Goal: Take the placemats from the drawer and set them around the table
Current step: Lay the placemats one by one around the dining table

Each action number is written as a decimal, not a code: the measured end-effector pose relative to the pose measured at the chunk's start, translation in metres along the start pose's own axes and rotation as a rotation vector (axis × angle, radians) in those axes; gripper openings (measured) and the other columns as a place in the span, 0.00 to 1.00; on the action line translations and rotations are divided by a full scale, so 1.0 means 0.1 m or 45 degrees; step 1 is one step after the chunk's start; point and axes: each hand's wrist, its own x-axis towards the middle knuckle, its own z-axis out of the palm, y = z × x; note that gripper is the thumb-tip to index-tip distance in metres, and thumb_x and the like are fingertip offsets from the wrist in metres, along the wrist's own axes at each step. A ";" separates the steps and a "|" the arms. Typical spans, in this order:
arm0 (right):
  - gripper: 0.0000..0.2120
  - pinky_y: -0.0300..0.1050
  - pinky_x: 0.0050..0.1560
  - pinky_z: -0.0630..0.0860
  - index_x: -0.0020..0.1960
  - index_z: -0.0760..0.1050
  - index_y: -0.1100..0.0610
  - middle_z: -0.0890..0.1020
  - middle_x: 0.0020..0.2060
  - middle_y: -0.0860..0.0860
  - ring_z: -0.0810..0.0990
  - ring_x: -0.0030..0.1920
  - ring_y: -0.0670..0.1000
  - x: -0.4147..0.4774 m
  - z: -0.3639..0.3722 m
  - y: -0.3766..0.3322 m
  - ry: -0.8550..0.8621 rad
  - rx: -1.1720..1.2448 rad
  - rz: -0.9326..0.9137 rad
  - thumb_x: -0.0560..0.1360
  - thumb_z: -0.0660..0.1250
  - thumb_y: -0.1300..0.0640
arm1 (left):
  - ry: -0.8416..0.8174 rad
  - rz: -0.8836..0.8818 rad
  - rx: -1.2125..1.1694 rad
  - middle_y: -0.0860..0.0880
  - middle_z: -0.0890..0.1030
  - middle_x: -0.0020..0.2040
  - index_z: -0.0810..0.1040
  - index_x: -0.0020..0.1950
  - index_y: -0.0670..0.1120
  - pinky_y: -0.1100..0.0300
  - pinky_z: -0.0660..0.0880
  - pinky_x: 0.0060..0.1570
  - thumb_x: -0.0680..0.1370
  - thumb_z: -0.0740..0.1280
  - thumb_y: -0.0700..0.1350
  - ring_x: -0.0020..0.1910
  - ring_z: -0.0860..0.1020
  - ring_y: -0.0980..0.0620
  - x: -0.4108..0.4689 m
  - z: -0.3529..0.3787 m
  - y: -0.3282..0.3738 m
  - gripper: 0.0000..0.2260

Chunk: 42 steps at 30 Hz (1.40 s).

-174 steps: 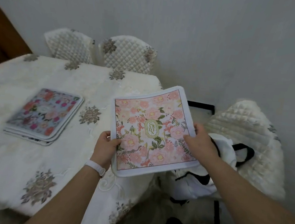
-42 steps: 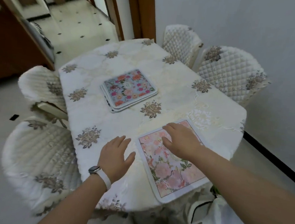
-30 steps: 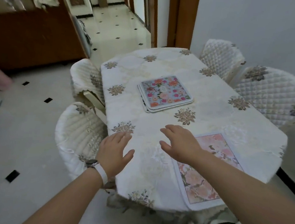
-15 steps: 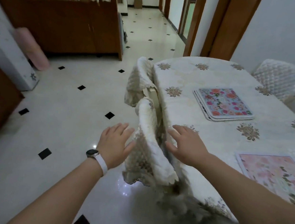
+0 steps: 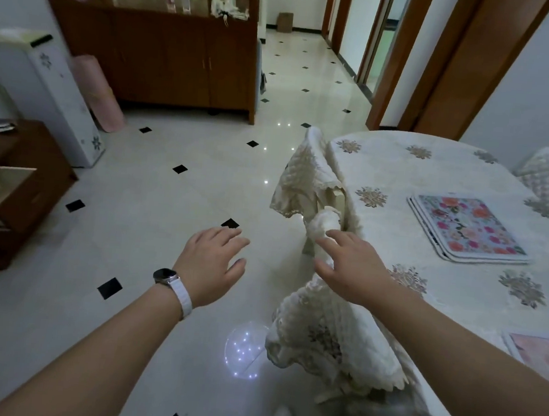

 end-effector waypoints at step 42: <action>0.23 0.53 0.60 0.72 0.68 0.71 0.52 0.76 0.63 0.52 0.74 0.61 0.56 3.68 0.49 1.63 0.039 0.186 0.922 0.78 0.58 0.43 | -0.447 0.580 -0.346 0.52 0.75 0.66 0.76 0.65 0.52 0.47 0.68 0.64 0.74 0.56 0.57 0.66 0.71 0.50 5.17 1.72 -1.02 0.22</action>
